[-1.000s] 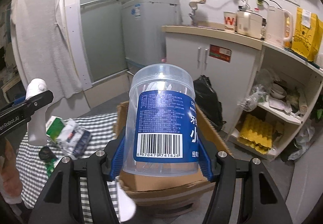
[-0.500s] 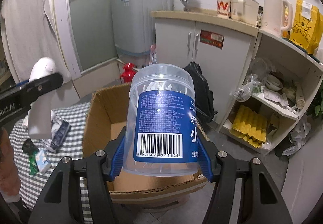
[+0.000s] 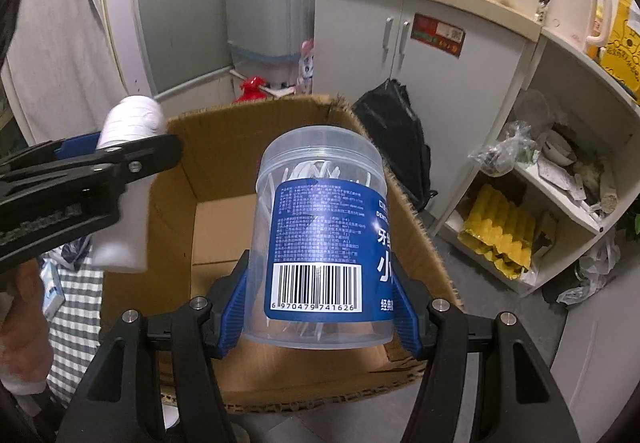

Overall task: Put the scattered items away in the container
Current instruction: 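Carry the white bottle and clear jar over to the cardboard box, then open both grippers to drop the bottle and jar into the box, then move both grippers back over the remaining items on the table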

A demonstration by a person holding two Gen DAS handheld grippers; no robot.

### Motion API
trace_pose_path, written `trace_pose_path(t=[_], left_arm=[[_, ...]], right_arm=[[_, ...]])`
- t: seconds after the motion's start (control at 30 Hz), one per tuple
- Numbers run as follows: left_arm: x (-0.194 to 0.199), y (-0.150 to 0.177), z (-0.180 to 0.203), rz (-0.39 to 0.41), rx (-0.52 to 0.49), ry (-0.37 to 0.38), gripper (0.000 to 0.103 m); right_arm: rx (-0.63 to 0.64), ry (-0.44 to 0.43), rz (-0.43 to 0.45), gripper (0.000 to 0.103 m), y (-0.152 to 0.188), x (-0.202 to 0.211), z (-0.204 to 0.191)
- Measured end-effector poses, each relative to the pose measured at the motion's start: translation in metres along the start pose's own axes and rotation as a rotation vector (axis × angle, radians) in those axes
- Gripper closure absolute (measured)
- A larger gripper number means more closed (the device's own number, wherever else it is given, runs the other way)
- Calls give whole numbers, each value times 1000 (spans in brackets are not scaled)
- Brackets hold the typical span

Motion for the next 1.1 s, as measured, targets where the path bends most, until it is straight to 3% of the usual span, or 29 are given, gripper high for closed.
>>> trace_pose_path(t=[0.27, 0.6, 0.77, 1.1], left_arm=[[-31, 17, -8, -81, -5, 1, 34], [-33, 18, -12, -78, 0, -4, 32], [-12, 7, -12, -38, 15, -10, 30], [71, -14, -21, 85, 24, -73, 26]], right_arm=[[48, -11, -65, 42, 14, -28, -18], [47, 9, -94, 41, 21, -41, -16], [30, 20, -42, 38, 12, -21, -14], [-40, 7, 81, 38, -11, 42, -5]])
Point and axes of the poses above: each gripper's, at about its wrist camera, not at the fingertips, and x roughly against the way its jaws point, z to its right, y to its underside, the point moved 8 cm from there along -x, roughly the way its jaws point, and after that the axes turned 11 degrees about y, right-handed, at the moved point
